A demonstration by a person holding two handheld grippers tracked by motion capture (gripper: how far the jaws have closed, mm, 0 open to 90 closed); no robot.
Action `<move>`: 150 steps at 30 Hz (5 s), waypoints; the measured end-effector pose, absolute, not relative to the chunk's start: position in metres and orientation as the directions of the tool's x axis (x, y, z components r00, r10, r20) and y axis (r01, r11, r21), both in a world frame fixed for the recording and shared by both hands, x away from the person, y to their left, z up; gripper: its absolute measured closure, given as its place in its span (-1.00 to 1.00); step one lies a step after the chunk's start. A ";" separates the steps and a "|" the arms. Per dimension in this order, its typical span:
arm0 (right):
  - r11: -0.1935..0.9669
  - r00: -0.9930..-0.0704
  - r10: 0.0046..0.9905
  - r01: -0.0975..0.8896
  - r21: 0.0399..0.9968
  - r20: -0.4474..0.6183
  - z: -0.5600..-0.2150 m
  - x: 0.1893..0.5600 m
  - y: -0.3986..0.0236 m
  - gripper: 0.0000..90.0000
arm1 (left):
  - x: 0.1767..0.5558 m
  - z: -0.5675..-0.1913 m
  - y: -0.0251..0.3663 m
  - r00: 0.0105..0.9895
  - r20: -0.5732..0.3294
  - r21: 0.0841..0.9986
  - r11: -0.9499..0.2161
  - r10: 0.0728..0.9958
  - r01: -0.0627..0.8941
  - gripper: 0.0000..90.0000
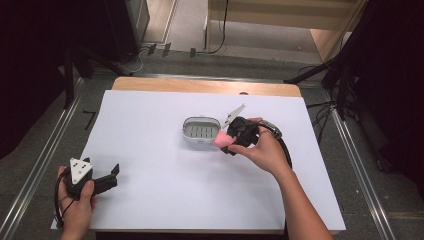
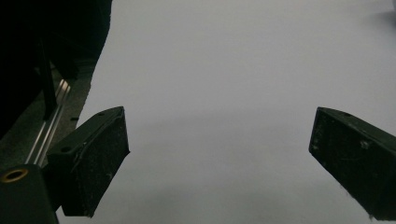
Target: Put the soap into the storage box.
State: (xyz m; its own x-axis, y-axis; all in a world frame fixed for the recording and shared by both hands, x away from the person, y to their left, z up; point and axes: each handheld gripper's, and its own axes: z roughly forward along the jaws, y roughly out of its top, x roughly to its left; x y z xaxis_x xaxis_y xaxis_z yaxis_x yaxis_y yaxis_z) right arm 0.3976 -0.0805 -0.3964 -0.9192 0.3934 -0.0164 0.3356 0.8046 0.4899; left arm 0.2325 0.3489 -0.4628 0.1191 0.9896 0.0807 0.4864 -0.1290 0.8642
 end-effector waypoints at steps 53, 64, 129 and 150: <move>0.856 -0.983 0.177 0.130 0.501 -0.046 -0.398 0.463 -0.017 -0.15 | 0.232 -0.463 0.351 0.124 0.065 0.868 -0.118 0.990 0.483 -0.88; 0.854 -0.984 0.177 0.139 0.501 -0.028 -0.404 0.466 -0.015 -0.17 | 0.232 -0.463 0.351 0.123 0.063 0.868 -0.115 0.990 0.483 -0.88; 0.543 -0.744 0.660 0.570 0.617 0.106 -0.434 0.377 -0.157 -1.00 | 0.233 -0.463 0.349 0.116 0.082 0.862 -0.128 0.990 0.491 -0.88; 0.460 -0.675 0.731 0.596 0.659 0.100 -0.458 0.341 -0.196 -1.00 | 0.233 -0.463 0.349 0.114 0.085 0.859 -0.130 0.990 0.495 -0.88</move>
State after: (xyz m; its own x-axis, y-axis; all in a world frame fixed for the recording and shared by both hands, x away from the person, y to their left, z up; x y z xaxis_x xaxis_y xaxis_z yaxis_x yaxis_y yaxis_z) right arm 0.3405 -0.1959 -0.4575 -0.6745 0.7314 0.1000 0.5959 0.4595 0.6586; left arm 0.2329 0.3488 -0.4627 0.1135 0.9899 0.0846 0.4946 -0.1302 0.8593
